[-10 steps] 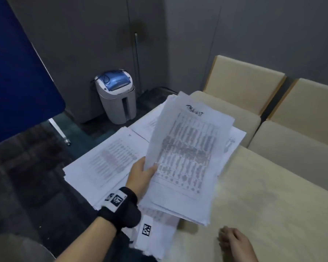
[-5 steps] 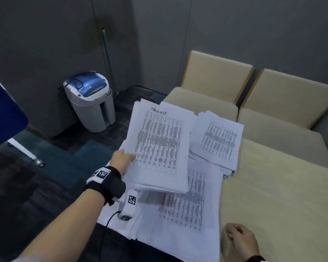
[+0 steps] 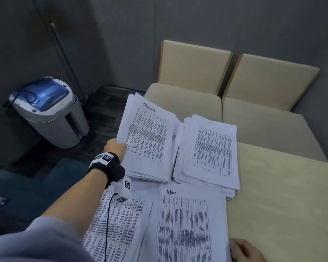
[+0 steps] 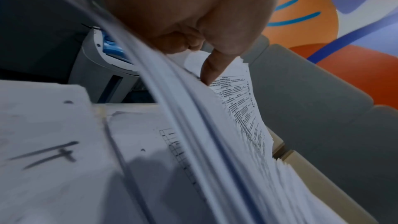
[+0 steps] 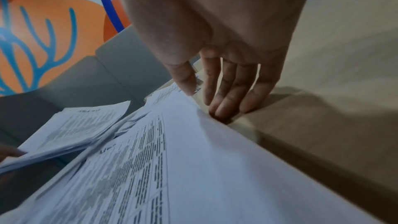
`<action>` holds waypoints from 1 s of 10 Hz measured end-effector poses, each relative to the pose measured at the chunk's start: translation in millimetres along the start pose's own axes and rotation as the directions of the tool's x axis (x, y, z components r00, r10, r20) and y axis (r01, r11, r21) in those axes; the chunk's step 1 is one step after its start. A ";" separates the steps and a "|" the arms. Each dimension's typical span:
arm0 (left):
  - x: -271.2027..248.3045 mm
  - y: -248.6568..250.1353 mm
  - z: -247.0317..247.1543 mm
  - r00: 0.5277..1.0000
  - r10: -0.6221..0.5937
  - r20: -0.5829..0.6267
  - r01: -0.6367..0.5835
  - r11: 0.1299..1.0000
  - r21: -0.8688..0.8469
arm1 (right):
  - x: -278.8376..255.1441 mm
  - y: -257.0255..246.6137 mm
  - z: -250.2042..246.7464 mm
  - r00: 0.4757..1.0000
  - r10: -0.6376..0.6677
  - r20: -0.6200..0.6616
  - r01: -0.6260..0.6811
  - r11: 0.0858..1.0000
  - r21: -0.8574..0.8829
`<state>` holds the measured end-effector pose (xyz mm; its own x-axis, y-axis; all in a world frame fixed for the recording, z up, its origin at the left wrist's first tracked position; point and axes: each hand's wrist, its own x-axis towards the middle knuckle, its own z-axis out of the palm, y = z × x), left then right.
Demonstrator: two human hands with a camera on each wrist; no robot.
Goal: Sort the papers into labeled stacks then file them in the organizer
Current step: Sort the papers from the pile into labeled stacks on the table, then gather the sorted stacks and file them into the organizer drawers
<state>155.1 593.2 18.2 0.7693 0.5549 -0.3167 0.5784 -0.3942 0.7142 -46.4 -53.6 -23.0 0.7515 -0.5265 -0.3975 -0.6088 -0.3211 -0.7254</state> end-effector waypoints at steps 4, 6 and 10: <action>-50.5 -2.7 24.9 0.964 0.267 0.008 -0.260 0.929 0.262 | -144.6 -61.0 191.1 0.999 0.038 0.019 -0.036 0.996 -0.087; -207.5 -87.1 23.9 0.856 0.144 0.496 -0.307 0.914 0.264 | -161.5 -54.9 195.9 0.983 0.137 0.123 -0.142 0.989 0.029; -264.3 -106.8 44.6 0.839 0.109 0.533 -0.383 0.814 0.436 | -214.5 -49.8 190.8 0.945 0.168 0.280 -0.214 0.966 0.142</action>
<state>-97.8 456.0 -2.2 0.8534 0.0317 -0.5203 0.2945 -0.8529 0.4310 -128.8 225.5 -8.8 0.6792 -0.3312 -0.6550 -0.7129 -0.0854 -0.6960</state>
